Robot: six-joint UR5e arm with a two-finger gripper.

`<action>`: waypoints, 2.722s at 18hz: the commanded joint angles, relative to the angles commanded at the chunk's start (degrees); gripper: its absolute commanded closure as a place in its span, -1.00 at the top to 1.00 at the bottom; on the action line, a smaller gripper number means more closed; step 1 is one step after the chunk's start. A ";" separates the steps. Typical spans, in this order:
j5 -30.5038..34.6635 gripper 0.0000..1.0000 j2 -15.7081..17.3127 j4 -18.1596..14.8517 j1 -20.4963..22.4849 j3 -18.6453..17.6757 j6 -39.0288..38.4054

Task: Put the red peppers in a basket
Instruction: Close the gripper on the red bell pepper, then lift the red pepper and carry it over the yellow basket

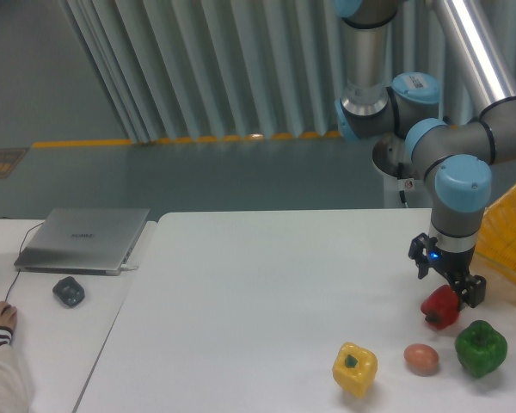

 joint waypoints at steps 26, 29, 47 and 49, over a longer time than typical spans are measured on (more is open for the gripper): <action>5.62 0.19 -2.46 -0.53 -2.64 1.93 -2.20; 6.33 0.18 -1.76 -1.93 -2.55 3.86 -2.02; 6.68 0.19 5.62 -10.90 9.48 5.54 38.45; 6.68 0.20 6.23 -10.90 10.54 5.54 42.44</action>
